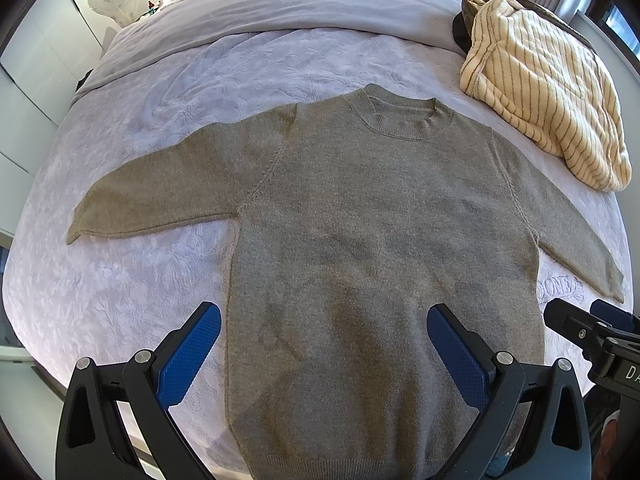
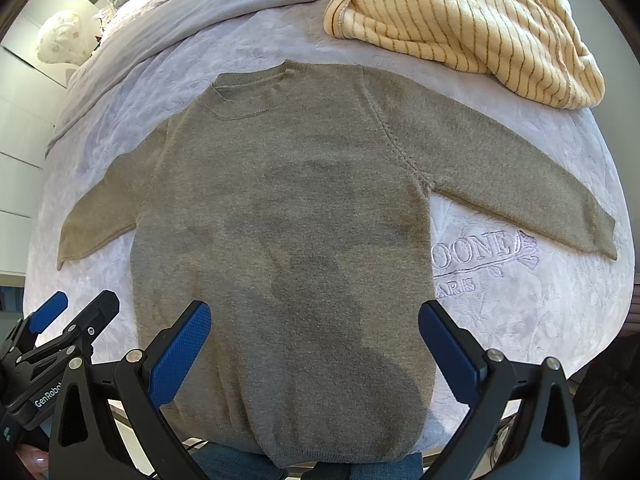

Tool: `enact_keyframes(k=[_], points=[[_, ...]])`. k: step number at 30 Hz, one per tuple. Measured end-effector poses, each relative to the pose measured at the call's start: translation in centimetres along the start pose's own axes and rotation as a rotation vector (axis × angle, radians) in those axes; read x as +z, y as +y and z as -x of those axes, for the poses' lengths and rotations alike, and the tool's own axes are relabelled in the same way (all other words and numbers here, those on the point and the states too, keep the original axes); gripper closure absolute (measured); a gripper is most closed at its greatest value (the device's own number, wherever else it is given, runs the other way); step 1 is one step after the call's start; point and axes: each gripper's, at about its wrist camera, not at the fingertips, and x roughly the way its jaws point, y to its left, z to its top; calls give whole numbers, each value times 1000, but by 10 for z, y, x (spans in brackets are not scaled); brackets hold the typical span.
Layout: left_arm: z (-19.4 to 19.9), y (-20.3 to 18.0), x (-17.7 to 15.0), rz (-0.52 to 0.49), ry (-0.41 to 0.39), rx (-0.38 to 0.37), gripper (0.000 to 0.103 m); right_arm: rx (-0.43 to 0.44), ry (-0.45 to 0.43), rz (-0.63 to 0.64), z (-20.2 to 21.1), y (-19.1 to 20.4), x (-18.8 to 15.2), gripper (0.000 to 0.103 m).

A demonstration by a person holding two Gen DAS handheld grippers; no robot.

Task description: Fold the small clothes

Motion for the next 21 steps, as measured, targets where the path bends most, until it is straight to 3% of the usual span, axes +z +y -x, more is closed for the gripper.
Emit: enact_keyframes(k=[4,21], points=[[0,0,0,0,-2,0,0,-49,4,9,1,1,1,0],[-5,9,0,29,2,-41,0,-25,-65,28,-2,8,0,0]])
